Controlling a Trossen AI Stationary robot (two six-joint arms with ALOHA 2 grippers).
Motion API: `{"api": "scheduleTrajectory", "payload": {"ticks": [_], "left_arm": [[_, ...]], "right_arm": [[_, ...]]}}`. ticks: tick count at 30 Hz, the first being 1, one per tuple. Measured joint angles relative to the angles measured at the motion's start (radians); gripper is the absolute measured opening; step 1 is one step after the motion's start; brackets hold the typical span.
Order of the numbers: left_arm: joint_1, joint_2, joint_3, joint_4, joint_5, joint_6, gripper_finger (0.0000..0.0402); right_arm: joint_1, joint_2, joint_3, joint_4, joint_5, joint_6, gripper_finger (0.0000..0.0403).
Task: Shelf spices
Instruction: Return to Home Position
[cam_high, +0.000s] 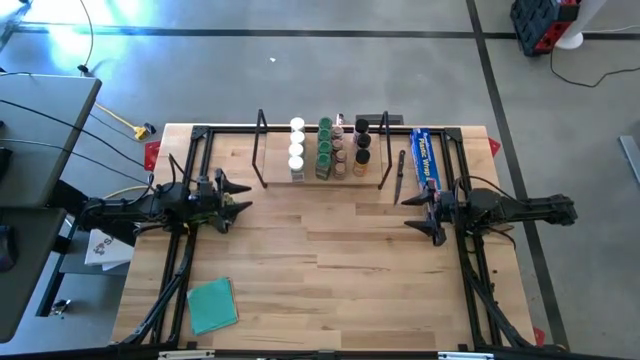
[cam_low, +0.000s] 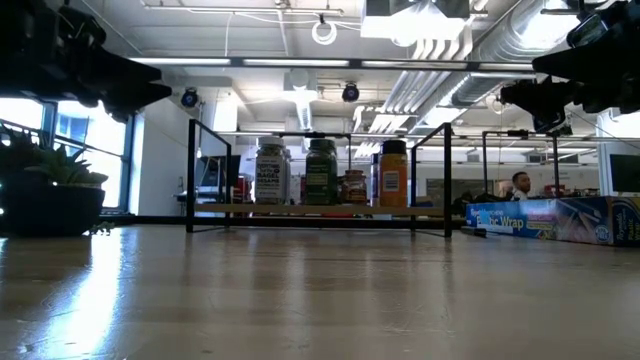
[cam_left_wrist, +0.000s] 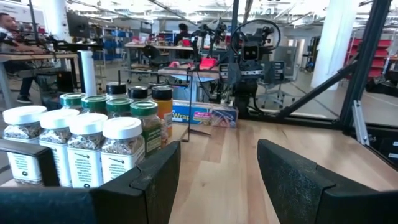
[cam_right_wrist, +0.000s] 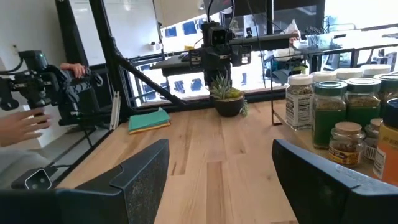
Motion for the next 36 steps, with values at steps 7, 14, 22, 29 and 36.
{"api": "scheduleTrajectory", "payload": {"ticks": [7, 14, 22, 29, 36], "left_arm": [[0.021, 0.0, 0.0, -0.015, 0.02, -0.005, 0.0208], [0.017, 0.0, 0.0, -0.023, 0.276, 0.07, 0.0208], [-0.05, 0.0, 0.0, -0.022, 0.287, 0.101, 0.0208], [-0.101, 0.0, 0.0, -0.021, 0.288, 0.097, 0.0208], [-0.1, 0.0, 0.0, -0.022, 0.288, 0.097, 0.0208]], "right_arm": [[0.0, 0.0, 0.0, 0.0, 0.0, 0.002, 0.0279], [0.0, 0.0, 0.0, 0.0, 0.0, 0.0, 0.0279], [0.0, 0.0, 0.0, 0.0, 0.0, 0.002, 0.0279], [0.0, 0.0, 0.0, 0.0, 0.0, 0.0, 0.0279], [0.0, 0.0, 0.0, 0.0, 0.0, 0.002, 0.0279]]}}
